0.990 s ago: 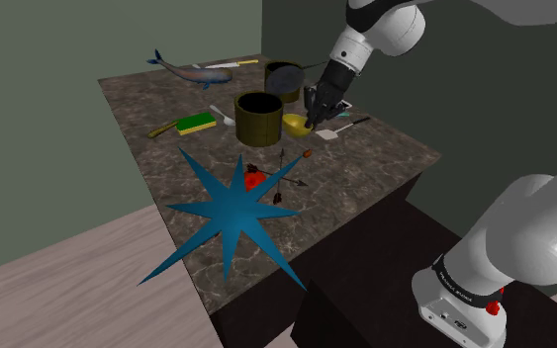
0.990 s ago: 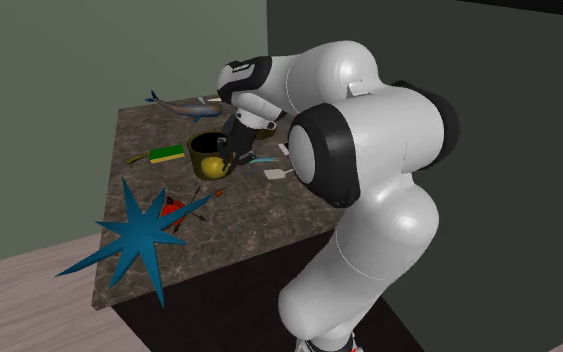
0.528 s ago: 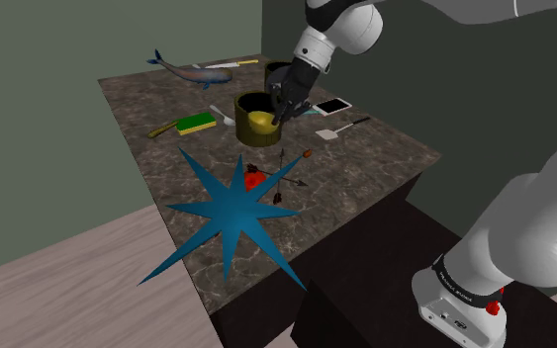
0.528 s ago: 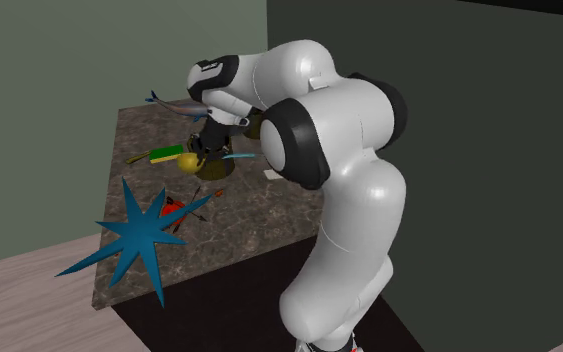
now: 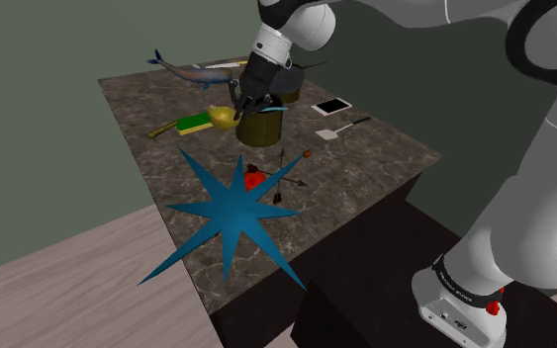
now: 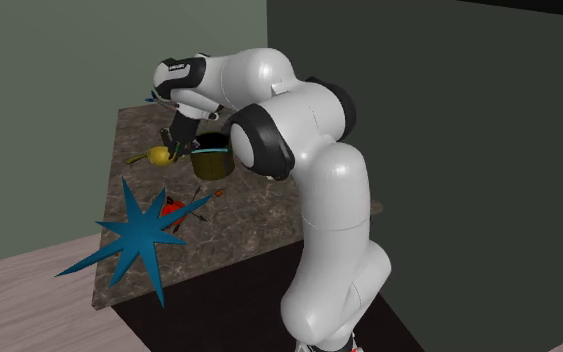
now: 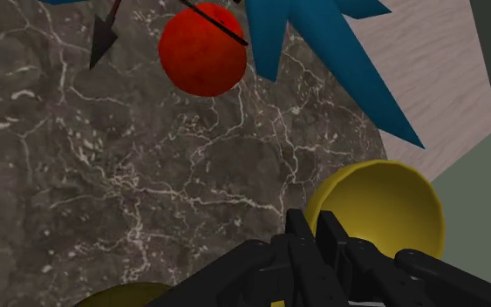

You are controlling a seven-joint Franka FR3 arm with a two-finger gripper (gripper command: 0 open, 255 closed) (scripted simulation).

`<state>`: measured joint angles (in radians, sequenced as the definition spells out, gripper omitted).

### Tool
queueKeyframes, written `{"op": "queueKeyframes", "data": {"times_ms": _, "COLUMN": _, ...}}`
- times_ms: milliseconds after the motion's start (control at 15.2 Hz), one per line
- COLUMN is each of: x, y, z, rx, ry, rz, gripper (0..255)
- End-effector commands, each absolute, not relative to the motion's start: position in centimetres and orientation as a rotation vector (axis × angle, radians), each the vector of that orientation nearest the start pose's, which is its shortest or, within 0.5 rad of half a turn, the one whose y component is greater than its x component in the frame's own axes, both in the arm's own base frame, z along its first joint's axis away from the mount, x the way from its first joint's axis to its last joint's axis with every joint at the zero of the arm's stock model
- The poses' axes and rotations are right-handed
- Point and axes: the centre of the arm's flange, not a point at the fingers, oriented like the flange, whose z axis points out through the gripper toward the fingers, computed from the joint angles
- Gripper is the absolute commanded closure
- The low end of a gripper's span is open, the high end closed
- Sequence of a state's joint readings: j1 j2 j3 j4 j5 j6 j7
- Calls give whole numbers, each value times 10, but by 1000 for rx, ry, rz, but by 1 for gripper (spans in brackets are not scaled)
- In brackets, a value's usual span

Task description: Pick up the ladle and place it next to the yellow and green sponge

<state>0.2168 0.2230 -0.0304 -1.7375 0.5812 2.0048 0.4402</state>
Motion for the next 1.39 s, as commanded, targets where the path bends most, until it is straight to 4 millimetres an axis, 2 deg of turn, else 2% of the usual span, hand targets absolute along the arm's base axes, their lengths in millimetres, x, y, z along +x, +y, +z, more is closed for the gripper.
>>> {"op": "queueKeyframes", "data": {"times_ms": 0, "x": 635, "y": 173, "z": 459, "rx": -2544, "ry": 639, "rz": 161, "gripper": 255}}
{"op": "queueKeyframes", "data": {"times_ms": 264, "x": 668, "y": 209, "z": 459, "rx": -2544, "ry": 639, "rz": 161, "gripper": 255}}
{"op": "queueKeyframes", "data": {"times_ms": 1320, "x": 668, "y": 209, "z": 374, "rx": -2544, "ry": 639, "rz": 161, "gripper": 255}}
